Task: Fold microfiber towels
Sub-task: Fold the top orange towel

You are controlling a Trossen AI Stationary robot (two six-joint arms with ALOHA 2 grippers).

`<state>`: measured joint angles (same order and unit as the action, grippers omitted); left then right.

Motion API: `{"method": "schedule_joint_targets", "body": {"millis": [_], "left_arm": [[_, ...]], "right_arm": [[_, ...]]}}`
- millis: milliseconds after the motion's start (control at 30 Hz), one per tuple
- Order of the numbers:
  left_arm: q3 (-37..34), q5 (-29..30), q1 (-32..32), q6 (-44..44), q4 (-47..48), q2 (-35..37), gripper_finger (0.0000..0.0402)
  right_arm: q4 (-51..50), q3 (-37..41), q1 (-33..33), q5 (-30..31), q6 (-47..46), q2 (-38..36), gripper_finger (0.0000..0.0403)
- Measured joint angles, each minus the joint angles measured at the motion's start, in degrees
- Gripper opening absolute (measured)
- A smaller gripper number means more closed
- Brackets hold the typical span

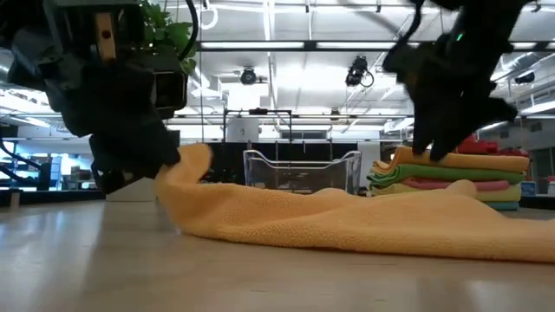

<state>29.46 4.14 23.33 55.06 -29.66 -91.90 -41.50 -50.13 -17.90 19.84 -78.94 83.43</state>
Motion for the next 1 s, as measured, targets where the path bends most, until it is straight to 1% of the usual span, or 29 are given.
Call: {"method": "schedule_joint_targets", "body": {"millis": [67,133,233,300,400,567,667,733,833,900,1000], "left_arm": [[0.1,-2.1,0.0,0.0,-0.5,0.2,0.0129],[0.1,-3.3,0.0,0.0,-0.1,0.5,0.0151],[0.0,-4.3,0.1,0.5,-0.1,1.6,0.0172],[0.0,-5.0,0.2,1.2,0.4,2.5,0.0178],[0.0,-5.1,1.1,1.3,2.1,4.2,0.0175],[0.0,-5.2,2.3,1.8,5.4,6.0,0.0156],[0.0,-5.3,2.9,2.7,6.1,6.0,0.0147],[0.0,-5.7,3.1,2.8,6.6,6.1,0.0143],[0.0,-6.9,3.1,3.1,8.7,6.8,0.014],[0.1,-7.0,3.0,3.1,9.0,8.5,0.014],[0.0,-6.7,2.5,2.7,14.2,12.2,0.0143]], "right_arm": [[0.7,0.0,2.3,-2.4,2.1,2.5,0.0156],[3.9,0.0,3.8,-3.9,4.7,5.0,0.0156],[9.2,0.0,5.4,-3.7,7.0,8.4,0.0156],[9.6,0.0,5.8,-2.6,6.7,10.2,0.0156],[9.4,0.0,5.4,-0.1,5.4,11.8,0.0156],[10.3,0.1,4.3,4.9,4.1,13.0,0.0156],[11.5,0.0,4.6,5.2,5.3,14.0,0.0156],[11.8,0.0,5.1,3.8,5.3,15.7,0.0156],[12.3,-0.2,5.3,3.6,6.0,17.5,0.0151],[12.6,-0.2,5.3,3.7,6.6,17.8,0.0137],[13.3,0.0,4.5,4.6,6.8,16.8,0.0092]]}}
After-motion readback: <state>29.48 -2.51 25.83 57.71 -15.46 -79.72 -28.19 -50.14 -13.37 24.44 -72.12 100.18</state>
